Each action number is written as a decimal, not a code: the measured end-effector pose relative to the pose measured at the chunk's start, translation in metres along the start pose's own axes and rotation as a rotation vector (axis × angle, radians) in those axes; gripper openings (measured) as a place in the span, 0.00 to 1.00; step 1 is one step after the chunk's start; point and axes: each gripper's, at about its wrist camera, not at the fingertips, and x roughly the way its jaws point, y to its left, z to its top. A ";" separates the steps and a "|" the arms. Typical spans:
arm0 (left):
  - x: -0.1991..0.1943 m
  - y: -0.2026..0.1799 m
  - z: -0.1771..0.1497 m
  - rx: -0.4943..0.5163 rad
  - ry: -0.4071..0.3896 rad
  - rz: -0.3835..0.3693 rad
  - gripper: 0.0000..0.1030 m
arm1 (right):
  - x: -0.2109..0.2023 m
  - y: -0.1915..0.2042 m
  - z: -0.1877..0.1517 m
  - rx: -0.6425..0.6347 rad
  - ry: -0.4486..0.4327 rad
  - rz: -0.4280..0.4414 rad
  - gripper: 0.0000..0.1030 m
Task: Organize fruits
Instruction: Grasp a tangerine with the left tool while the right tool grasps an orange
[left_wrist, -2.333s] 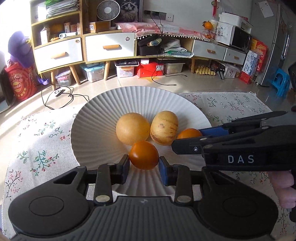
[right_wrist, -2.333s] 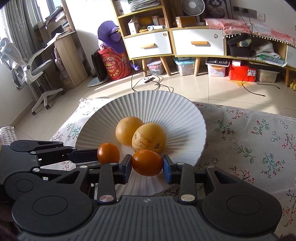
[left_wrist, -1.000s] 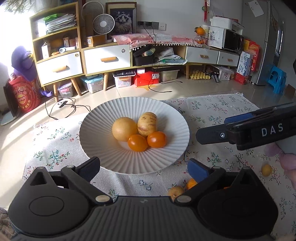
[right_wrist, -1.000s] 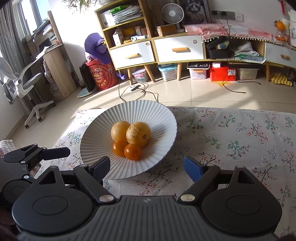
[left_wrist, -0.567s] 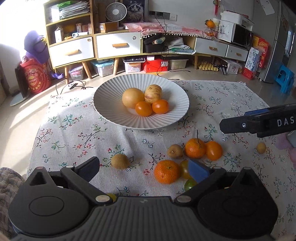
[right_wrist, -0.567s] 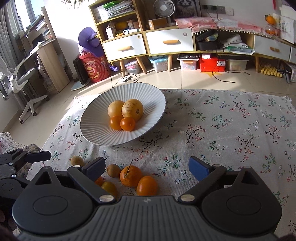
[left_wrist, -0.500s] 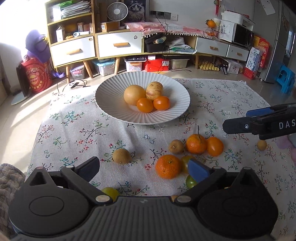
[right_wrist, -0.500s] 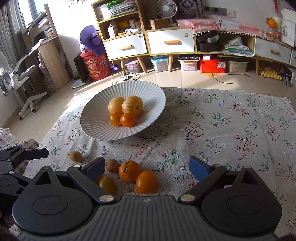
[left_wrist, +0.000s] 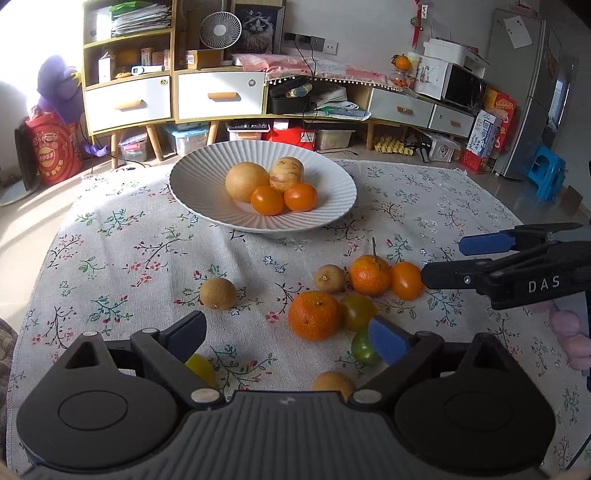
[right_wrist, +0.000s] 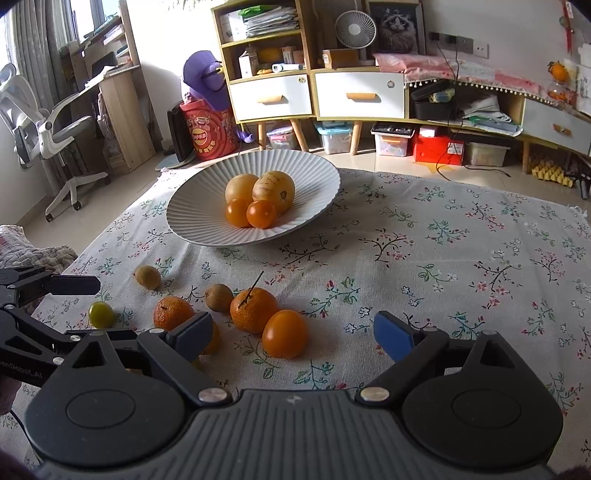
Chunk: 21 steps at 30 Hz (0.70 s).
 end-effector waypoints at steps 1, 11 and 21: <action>0.002 0.001 0.000 -0.013 0.002 -0.011 0.74 | 0.001 0.001 -0.001 -0.011 0.004 0.004 0.78; 0.015 -0.002 0.002 -0.035 0.035 -0.076 0.46 | 0.016 0.009 -0.005 -0.063 0.072 -0.003 0.50; 0.023 -0.001 0.005 -0.085 0.067 -0.086 0.29 | 0.020 0.007 -0.005 -0.067 0.100 -0.020 0.37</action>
